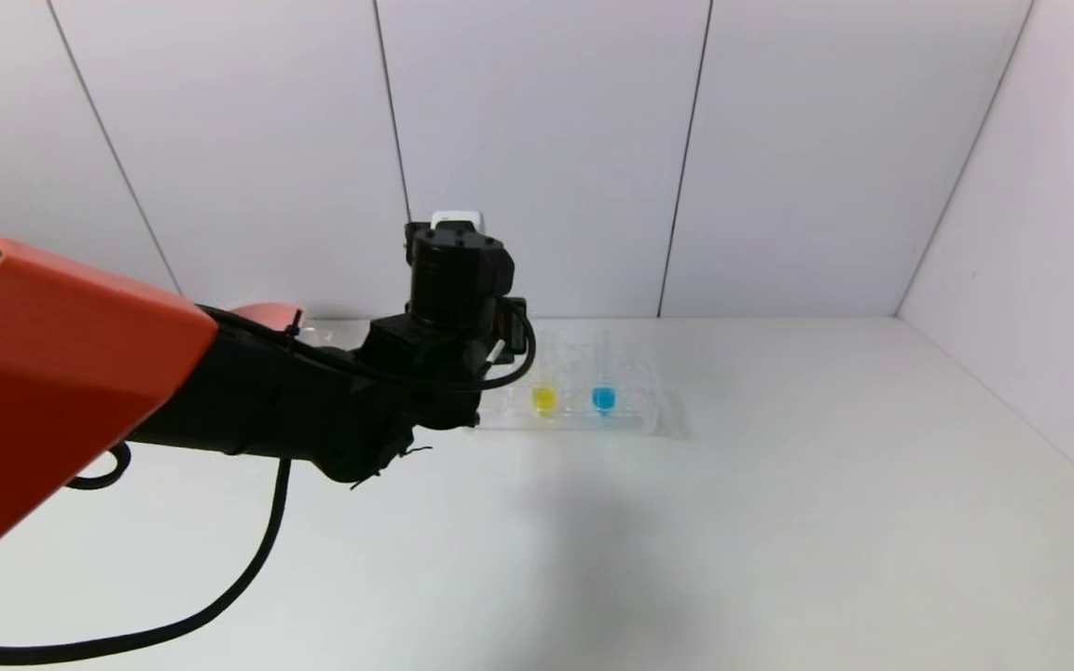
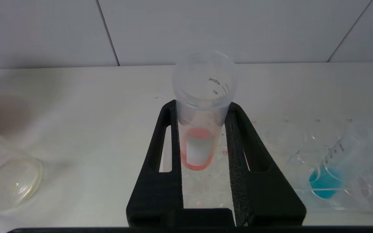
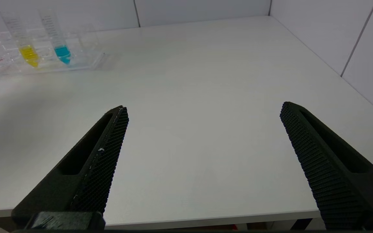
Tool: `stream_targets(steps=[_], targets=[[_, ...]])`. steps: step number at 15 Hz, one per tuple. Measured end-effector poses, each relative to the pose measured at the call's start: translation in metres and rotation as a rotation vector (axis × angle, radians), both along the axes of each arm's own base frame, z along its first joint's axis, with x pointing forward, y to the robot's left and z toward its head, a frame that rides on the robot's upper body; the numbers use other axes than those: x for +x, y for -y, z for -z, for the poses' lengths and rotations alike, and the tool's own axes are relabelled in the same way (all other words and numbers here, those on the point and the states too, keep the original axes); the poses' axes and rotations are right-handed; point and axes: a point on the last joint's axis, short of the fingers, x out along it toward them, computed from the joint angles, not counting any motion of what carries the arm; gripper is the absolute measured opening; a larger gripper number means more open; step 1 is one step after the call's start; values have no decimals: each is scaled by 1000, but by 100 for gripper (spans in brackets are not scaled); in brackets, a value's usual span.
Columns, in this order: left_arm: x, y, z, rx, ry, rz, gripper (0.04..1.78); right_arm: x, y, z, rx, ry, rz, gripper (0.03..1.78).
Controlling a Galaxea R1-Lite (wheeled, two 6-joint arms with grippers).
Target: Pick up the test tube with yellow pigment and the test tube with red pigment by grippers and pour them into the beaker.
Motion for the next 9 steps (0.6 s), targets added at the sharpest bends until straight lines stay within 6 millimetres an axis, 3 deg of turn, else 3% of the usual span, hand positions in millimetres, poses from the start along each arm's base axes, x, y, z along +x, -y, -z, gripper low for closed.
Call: stream_targets(steps=[3, 6, 9], targets=[[-11, -9, -16, -5, 5, 20, 42, 0, 0, 0, 0, 0, 0, 171], [-30, -31, -28, 20, -40, 79, 42, 0, 0, 0, 0, 0, 0, 171], [-52, -83, -35, 87, -109, 150, 42, 0, 0, 0, 1, 0, 0, 171]])
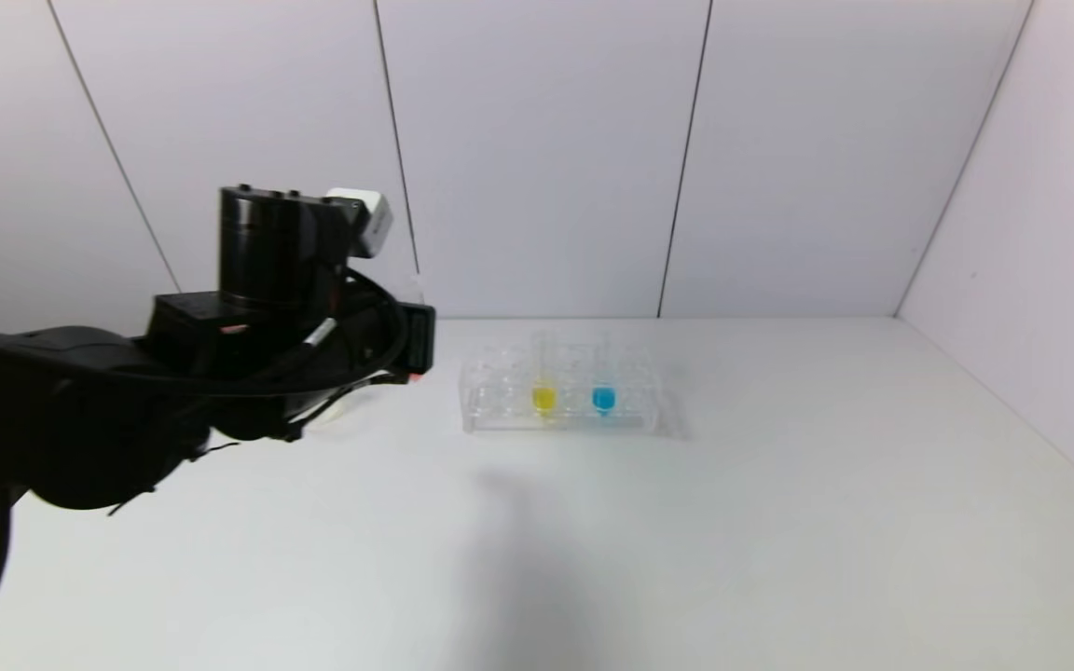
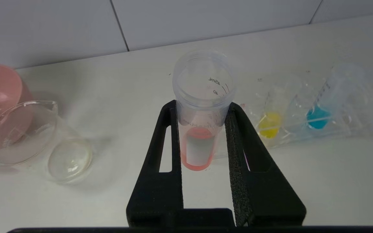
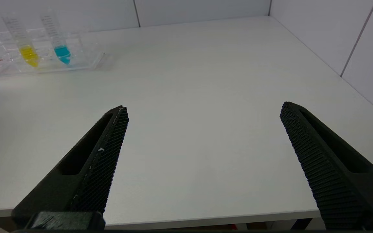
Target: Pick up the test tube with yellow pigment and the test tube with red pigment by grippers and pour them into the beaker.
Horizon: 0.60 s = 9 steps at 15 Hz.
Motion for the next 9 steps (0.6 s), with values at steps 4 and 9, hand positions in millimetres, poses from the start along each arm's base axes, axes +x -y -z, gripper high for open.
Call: stream_targets(steps=[4, 9], targets=[[-20, -90, 1, 74, -25, 58, 42, 0, 0, 0, 0, 0, 0, 171], [-32, -171, 4, 143, -28, 51, 42, 0, 0, 0, 0, 0, 0, 171]])
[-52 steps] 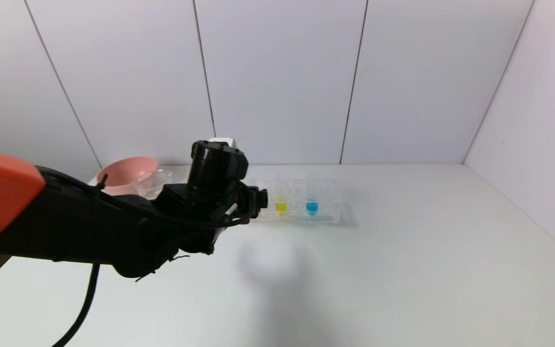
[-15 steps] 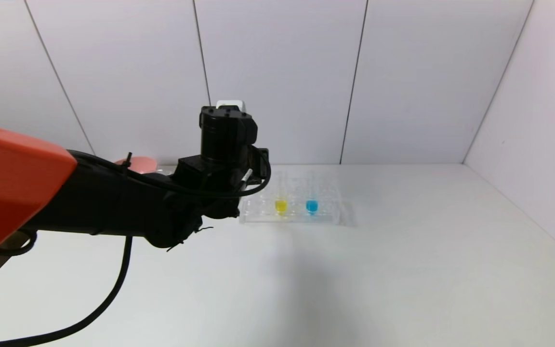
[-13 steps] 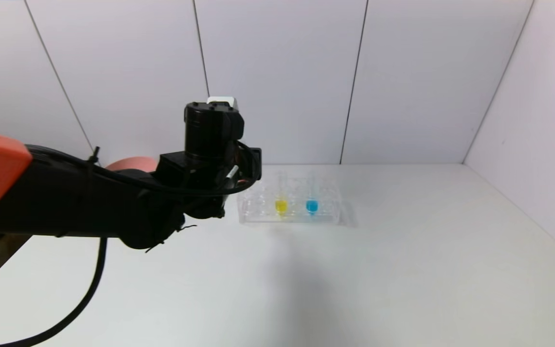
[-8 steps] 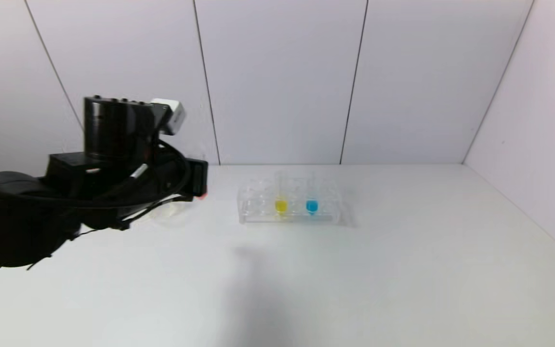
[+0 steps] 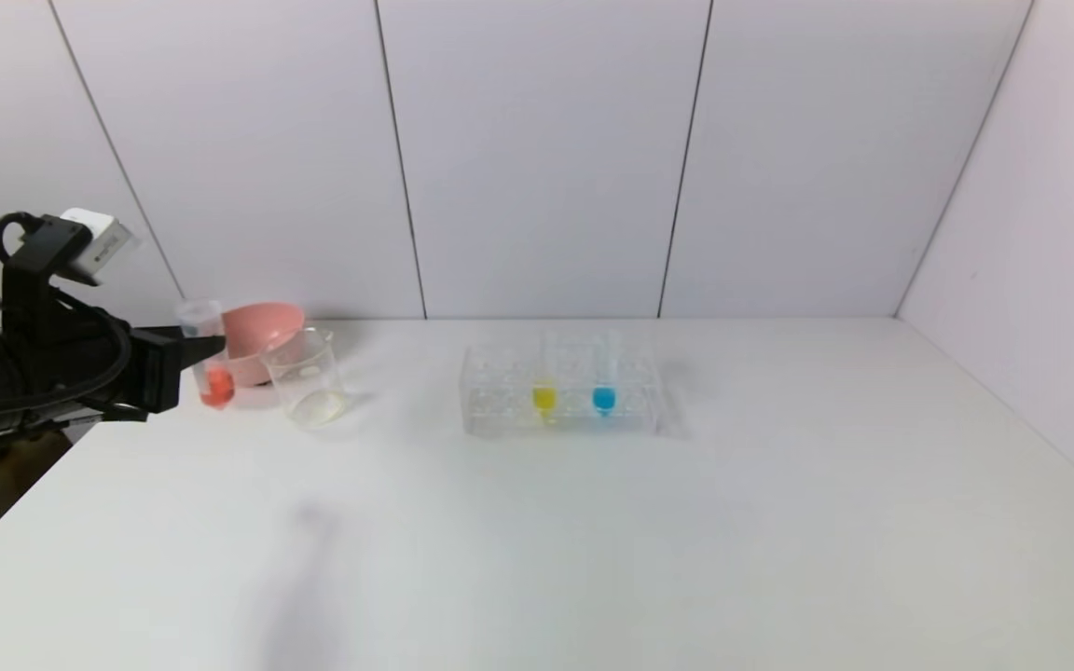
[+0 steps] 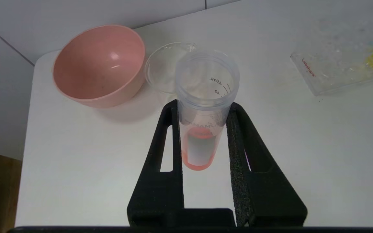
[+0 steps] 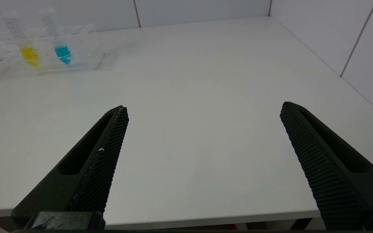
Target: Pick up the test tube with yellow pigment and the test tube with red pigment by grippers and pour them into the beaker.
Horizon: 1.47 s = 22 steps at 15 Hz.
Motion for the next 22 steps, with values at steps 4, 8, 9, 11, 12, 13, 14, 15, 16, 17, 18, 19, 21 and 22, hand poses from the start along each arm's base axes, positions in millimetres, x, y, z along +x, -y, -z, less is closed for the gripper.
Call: stream_targets(steps=[4, 8, 9, 11, 12, 13, 14, 15, 16, 17, 18, 19, 21, 22], targets=[[24, -17, 5, 152, -29, 13, 42, 0, 0, 0, 0, 0, 0, 171], [59, -24, 3, 270, -99, 37, 42, 0, 0, 0, 0, 0, 0, 171], [67, -25, 5, 296, -125, 48, 42, 0, 0, 0, 0, 0, 0, 171], [83, -27, 10, 354, -151, 52, 42, 0, 0, 0, 0, 0, 0, 171], [92, -27, 11, 379, -153, 51, 42, 0, 0, 0, 0, 0, 0, 171], [100, -28, 11, 398, -152, 54, 42, 0, 0, 0, 0, 0, 0, 171], [107, -29, 10, 413, -156, 59, 42, 0, 0, 0, 0, 0, 0, 171], [113, -30, 8, 422, -169, 68, 42, 0, 0, 0, 0, 0, 0, 171], [117, -30, 6, 433, -191, 81, 42, 0, 0, 0, 0, 0, 0, 171], [121, -30, 3, 444, -219, 97, 42, 0, 0, 0, 0, 0, 0, 171], [124, -30, 0, 449, -244, 110, 42, 0, 0, 0, 0, 0, 0, 171], [128, -29, -4, 453, -270, 120, 42, 0, 0, 0, 0, 0, 0, 171], [137, -29, -12, 467, -304, 132, 42, 0, 0, 0, 0, 0, 0, 171], [141, -29, -15, 476, -322, 142, 42, 0, 0, 0, 0, 0, 0, 171]])
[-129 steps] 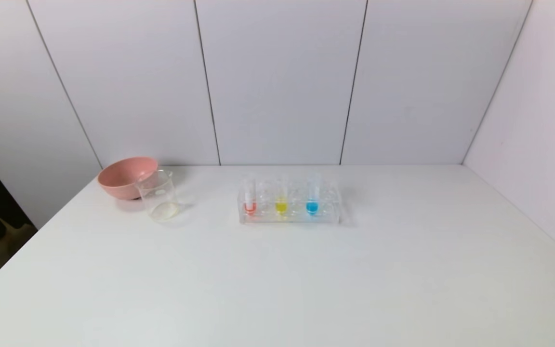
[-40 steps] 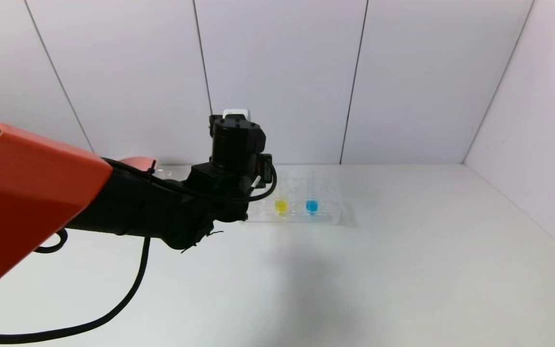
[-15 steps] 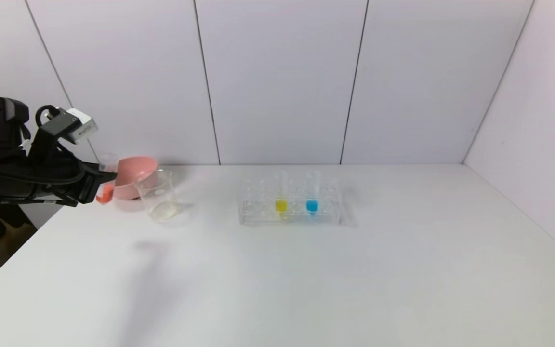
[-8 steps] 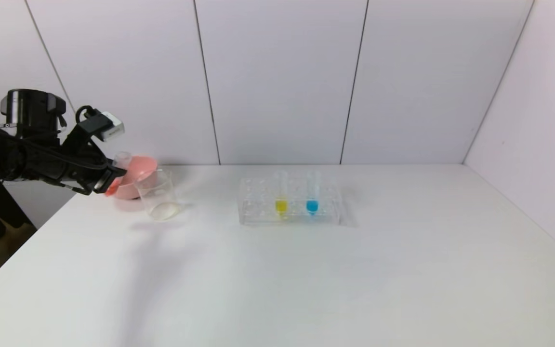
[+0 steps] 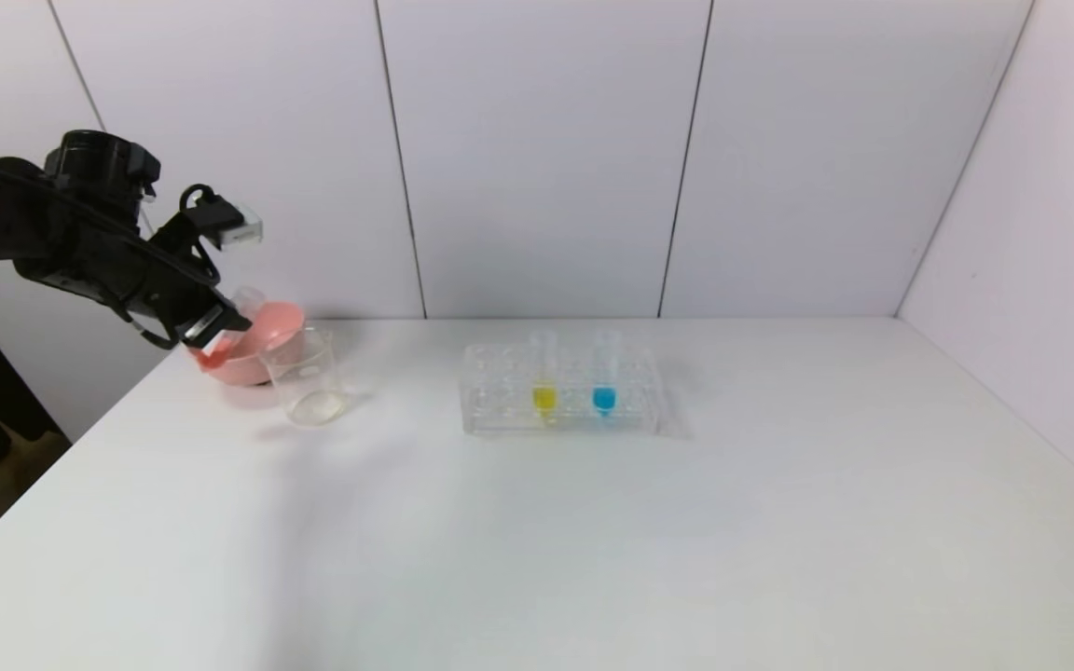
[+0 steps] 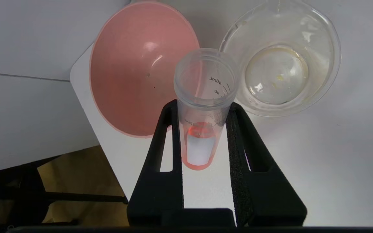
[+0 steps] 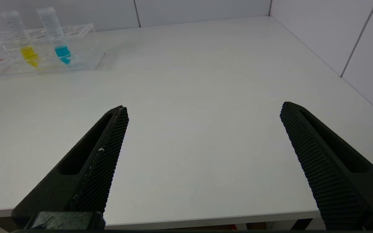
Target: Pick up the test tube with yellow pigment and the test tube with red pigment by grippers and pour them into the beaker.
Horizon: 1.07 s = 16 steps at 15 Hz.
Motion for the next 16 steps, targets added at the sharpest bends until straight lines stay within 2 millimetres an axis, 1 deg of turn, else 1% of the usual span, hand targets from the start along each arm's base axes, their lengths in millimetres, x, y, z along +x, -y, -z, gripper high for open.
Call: stream_targets(steps=[3, 5, 9, 12, 16], targets=[[8, 1, -11, 38, -70, 0, 42, 0, 0, 0, 0, 0, 0, 171], [10, 1, -8, 121, -133, 11, 42, 0, 0, 0, 0, 0, 0, 171], [17, 6, -3, 212, -138, 71, 42, 0, 0, 0, 0, 0, 0, 171], [19, 15, -6, 257, -120, 113, 42, 0, 0, 0, 0, 0, 0, 171], [18, 36, -8, 409, -140, 90, 42, 0, 0, 0, 0, 0, 0, 171]])
